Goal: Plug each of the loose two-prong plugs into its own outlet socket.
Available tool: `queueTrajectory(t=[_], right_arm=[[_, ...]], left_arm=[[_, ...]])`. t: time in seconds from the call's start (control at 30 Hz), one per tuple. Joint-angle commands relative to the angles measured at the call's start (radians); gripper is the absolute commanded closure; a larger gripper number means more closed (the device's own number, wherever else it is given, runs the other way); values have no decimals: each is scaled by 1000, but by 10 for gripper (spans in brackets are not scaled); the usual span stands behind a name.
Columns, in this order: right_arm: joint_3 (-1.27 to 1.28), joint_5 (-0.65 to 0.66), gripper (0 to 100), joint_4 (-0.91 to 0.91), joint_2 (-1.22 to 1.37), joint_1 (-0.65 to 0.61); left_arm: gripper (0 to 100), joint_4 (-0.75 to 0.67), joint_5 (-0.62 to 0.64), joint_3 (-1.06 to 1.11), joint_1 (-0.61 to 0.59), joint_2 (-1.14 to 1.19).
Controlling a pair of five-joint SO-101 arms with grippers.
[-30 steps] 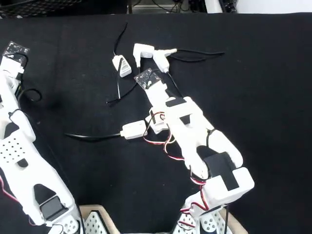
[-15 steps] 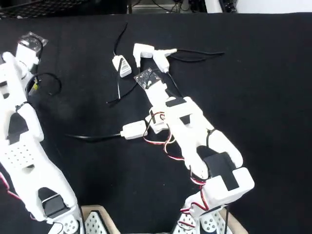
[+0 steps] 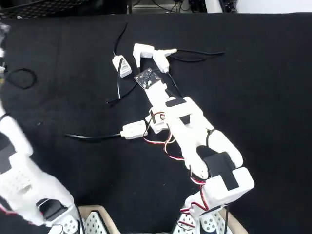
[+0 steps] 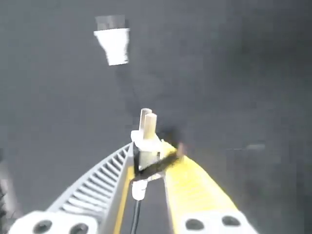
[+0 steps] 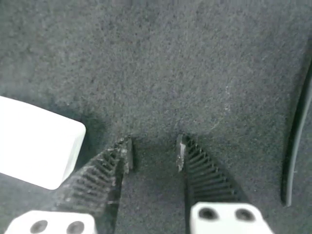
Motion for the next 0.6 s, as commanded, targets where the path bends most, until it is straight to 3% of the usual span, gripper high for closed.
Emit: queueTrajectory(t=[0.0,0.13,0.33,0.43,0.57], right_arm=[[-4,-9,846,-18,-31,9],[-4,-9,846,-18,-31,9],[-4,-9,846,-18,-31,9],[-4,-9,846,-18,-31,9],[-4,-9,846,-18,-31,9]], left_arm=[[970,-209,-84,77,-140,-51],[970,-204,-195,242,-142,6],[970,-18,-157,311,-10,-46],[970,-143,-26,291,1,-101],[970,-307,112,231,-81,-172]])
